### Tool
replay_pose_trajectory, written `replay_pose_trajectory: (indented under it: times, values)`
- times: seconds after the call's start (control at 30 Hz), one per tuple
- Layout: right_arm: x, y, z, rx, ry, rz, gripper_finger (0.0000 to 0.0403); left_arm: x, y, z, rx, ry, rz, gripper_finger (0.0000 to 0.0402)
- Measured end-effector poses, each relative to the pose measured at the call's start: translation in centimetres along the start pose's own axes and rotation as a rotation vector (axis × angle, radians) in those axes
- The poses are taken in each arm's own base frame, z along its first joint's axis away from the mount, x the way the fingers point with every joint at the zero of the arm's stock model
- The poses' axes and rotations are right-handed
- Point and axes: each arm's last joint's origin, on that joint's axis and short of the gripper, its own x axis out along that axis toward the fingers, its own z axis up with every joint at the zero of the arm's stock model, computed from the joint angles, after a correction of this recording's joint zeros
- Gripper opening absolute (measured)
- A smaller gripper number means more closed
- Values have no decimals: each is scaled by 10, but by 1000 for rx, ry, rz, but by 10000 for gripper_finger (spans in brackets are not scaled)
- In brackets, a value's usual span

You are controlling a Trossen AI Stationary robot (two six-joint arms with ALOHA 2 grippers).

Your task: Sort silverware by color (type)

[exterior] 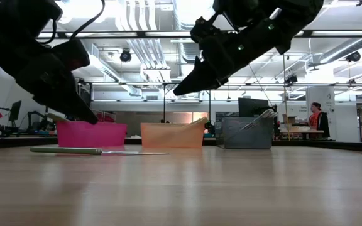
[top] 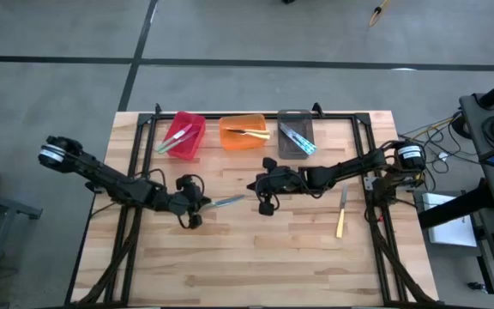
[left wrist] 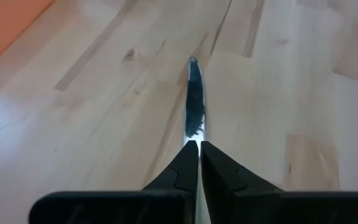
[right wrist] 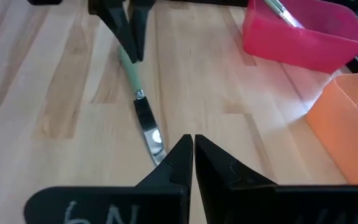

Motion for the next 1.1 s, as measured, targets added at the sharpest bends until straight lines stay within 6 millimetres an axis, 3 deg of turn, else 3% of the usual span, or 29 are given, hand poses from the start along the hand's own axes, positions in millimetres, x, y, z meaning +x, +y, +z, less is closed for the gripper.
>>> replay_pose_trajectory:
  times: [0.2,0.5,0.63,0.93,1.1]
  values:
    - [0,0,0,5,0,0,9,4,0,-4,12,21,15,33]
    - [0,0,0,5,0,0,9,18,-4,-12,27,49,22,141]
    - [0,0,0,5,1,0,9,26,-7,-18,42,75,10,166]
    - [0,0,0,3,0,0,9,41,-7,-32,42,123,53,159]
    - [0,0,0,4,4,0,9,44,-7,-35,35,128,64,112]
